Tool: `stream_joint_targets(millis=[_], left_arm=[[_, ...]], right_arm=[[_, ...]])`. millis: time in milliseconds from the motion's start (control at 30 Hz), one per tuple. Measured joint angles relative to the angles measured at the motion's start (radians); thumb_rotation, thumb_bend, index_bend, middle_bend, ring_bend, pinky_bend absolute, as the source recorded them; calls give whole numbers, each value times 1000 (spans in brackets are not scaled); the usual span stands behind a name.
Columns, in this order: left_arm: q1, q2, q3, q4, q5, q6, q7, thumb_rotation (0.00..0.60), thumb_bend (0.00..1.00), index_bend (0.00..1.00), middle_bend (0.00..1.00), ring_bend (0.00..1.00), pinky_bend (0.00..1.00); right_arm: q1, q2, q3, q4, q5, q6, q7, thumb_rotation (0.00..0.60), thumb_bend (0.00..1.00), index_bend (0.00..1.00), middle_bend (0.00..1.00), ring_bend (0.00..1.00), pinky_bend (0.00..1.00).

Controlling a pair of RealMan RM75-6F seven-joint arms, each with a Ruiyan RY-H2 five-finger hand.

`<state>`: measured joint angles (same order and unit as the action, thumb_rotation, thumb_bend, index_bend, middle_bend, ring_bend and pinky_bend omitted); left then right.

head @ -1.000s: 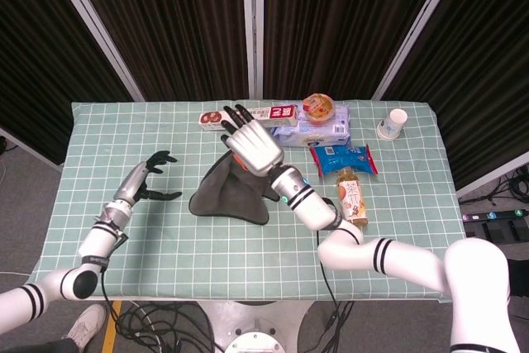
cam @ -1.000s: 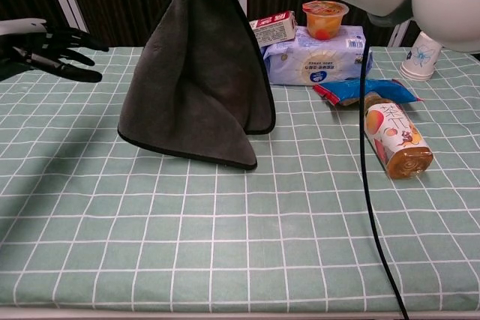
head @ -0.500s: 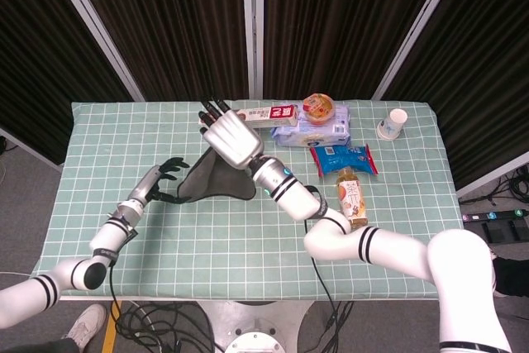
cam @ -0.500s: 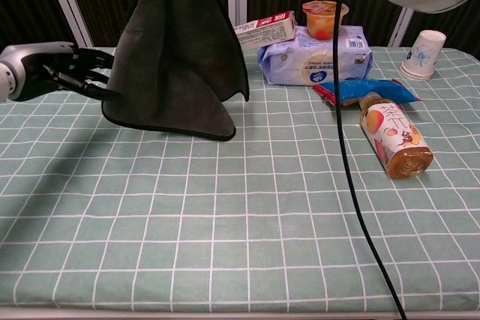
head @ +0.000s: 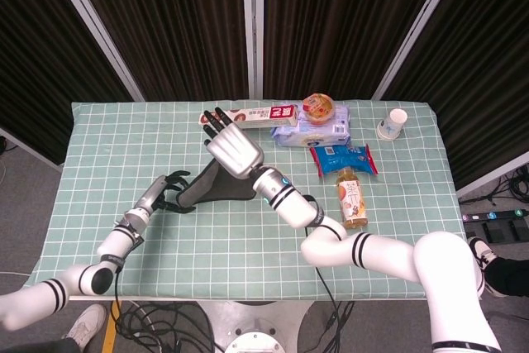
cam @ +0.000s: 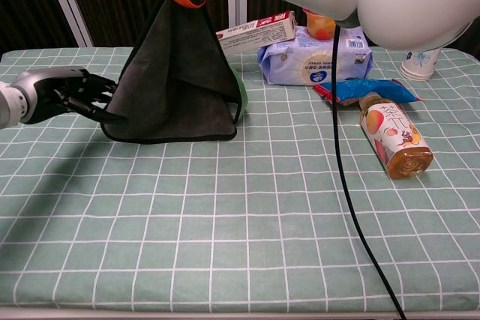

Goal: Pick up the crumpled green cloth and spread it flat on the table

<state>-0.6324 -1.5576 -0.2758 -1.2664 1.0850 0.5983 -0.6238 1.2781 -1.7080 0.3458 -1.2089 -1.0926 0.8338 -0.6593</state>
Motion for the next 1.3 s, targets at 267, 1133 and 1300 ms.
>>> stream_joint_targets(millis=[267, 1133, 1300], left_arm=[[-14, -58, 4, 37, -75, 54, 133, 600, 217, 641, 271, 195, 257], [43, 10, -20, -86, 14, 249, 202, 600, 458, 820, 419, 225, 258], [31, 78, -65, -122, 30, 270, 224, 600, 451, 820, 419, 225, 258]], right_arm=[[-2, 12, -15, -18, 13, 7, -4, 600, 560, 653, 239, 65, 114], [-150, 153, -24, -218, 44, 59, 250, 600, 557, 650, 239, 64, 114], [-170, 181, -12, -217, 46, 49, 330, 600, 557, 649, 240, 64, 114]])
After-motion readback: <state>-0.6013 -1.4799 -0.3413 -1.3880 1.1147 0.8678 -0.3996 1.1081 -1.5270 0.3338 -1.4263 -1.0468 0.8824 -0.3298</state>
